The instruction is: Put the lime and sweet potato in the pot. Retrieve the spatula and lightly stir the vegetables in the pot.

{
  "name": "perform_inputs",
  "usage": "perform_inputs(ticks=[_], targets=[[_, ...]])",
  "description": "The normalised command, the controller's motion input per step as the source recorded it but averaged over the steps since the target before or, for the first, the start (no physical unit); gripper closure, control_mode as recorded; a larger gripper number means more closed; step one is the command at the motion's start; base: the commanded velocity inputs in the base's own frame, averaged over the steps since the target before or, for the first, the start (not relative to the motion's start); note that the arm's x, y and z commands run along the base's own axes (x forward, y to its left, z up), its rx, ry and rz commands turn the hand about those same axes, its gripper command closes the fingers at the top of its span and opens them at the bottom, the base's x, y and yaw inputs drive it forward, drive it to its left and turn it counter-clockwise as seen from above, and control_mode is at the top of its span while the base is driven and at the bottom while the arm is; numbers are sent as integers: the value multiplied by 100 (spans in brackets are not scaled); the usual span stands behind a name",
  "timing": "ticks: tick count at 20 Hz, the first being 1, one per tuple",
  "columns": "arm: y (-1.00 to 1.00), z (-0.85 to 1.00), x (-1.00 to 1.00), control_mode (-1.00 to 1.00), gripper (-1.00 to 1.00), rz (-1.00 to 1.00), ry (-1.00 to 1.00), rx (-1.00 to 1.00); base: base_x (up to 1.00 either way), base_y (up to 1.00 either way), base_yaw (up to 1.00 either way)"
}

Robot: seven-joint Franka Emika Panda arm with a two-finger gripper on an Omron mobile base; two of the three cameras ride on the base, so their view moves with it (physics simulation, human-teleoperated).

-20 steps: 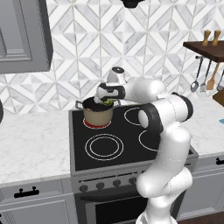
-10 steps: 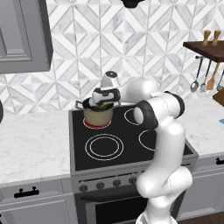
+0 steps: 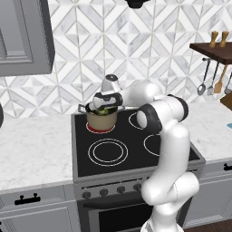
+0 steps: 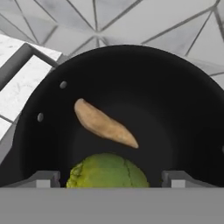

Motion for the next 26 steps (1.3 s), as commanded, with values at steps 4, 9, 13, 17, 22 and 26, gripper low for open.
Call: perform_inputs(ticks=[4,9,13,17,22,26], targets=[[-1,35,-28,-100,-100,0,-11,0,0,0,0],[-9,79,-85,-100,-100,0,-15,0,0,0,0],[-26,53,-100,-100,-100,-2,-4,0,0,0,0],[-32,48,-100,-100,-100,-7,0,0,0,0,0],[-31,58,-100,-100,-100,-12,0,1,0,0,0],[-37,40,-99,-100,-100,-13,0,3,0,0,0]])
